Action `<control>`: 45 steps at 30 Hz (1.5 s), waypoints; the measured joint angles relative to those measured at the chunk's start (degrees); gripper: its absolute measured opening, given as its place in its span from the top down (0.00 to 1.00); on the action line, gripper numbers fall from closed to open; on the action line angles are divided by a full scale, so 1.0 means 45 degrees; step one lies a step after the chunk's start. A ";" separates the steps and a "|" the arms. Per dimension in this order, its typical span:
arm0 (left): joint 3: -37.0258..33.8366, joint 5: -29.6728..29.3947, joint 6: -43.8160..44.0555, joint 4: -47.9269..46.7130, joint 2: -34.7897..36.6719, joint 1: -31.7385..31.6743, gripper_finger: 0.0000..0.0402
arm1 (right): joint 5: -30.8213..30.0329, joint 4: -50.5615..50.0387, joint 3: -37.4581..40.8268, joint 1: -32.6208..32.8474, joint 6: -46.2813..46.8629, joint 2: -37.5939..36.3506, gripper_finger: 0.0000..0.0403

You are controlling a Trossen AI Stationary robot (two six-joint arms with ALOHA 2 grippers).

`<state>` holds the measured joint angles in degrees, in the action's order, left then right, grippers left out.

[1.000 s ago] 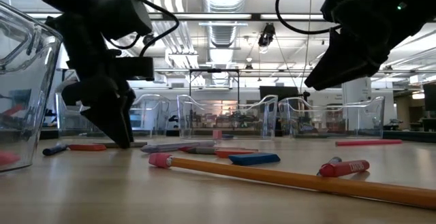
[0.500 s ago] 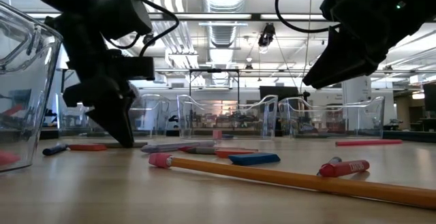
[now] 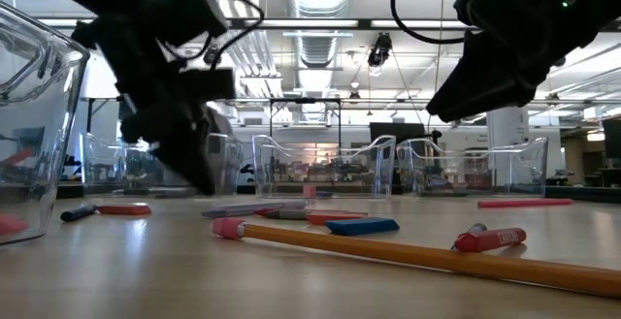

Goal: Sort crayons/erasers/pens/pencils in bins
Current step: Put the gray crayon into the top right transparent bin

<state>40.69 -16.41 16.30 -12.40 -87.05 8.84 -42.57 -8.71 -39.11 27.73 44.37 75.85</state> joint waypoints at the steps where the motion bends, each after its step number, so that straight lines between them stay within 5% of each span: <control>1: 0.0041 -0.0023 -0.0094 0.0100 0.0128 0.0000 0.99 | -0.0002 0.0076 0.0000 0.0000 -0.0011 0.0000 0.43; 15: -0.0112 0.0329 -0.0921 0.4848 0.1266 0.0058 1.00 | -0.0592 0.1132 0.0010 0.0005 -0.0631 0.0115 0.43; 30: -0.1870 0.2557 -0.1402 1.4131 0.1036 0.0397 1.00 | 0.0290 1.2122 0.0665 -0.0202 -0.7170 0.2833 0.43; 36: -0.1885 0.2580 -0.2034 1.4763 0.1041 0.0905 1.00 | 0.2157 1.6602 0.0582 -0.0922 -0.8610 0.4341 0.43; 45: -0.1886 0.2609 -0.2153 1.4895 0.1045 0.0981 1.00 | 0.5061 1.7063 -0.0960 -0.2221 -0.7905 0.5675 0.43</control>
<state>32.21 -4.67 6.62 54.63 -82.35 13.26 -19.79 68.07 -43.43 17.73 8.80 101.39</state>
